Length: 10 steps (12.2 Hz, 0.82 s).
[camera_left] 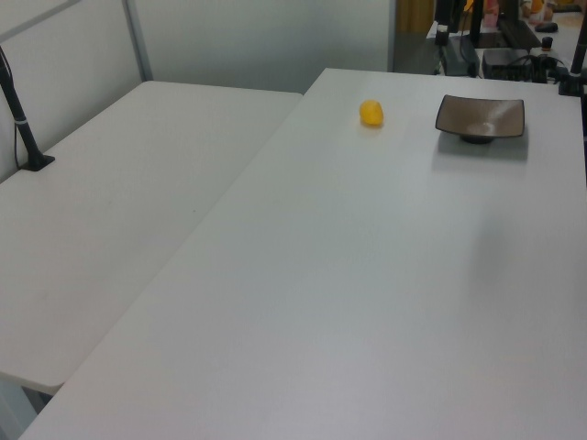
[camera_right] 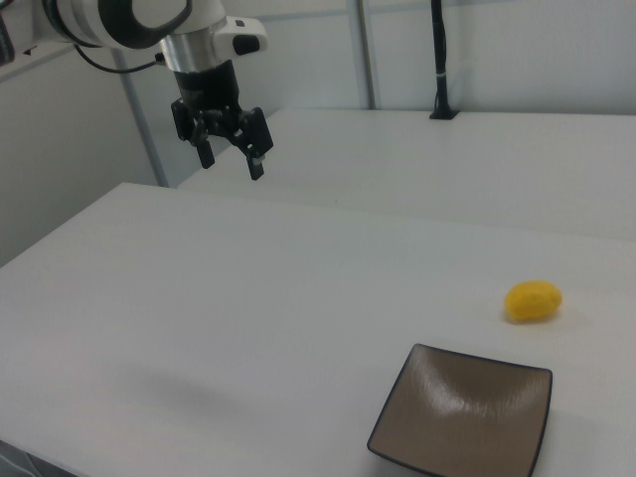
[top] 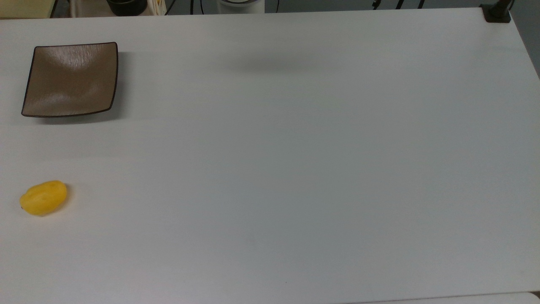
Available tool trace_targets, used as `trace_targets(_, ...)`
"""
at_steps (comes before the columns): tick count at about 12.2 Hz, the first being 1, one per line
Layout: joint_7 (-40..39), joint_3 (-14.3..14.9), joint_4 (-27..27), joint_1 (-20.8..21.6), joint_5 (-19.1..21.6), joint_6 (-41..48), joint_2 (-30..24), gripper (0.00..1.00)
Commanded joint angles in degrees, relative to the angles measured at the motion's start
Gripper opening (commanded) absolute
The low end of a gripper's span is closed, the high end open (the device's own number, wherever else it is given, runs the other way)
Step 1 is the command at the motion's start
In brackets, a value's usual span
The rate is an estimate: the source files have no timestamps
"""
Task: Put potatoes on a ceramic plate
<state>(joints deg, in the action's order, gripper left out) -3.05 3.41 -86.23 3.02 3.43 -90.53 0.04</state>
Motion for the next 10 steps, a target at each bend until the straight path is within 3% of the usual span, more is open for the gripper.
trace_targets(1, -0.81, 0.37, -2.1, 0.41, -0.62, -0.61, -1.71, 1.0)
trace_targets(10, -0.73, 0.37, -2.63, -0.2, -0.27, 0.61, -1.7, 1.0)
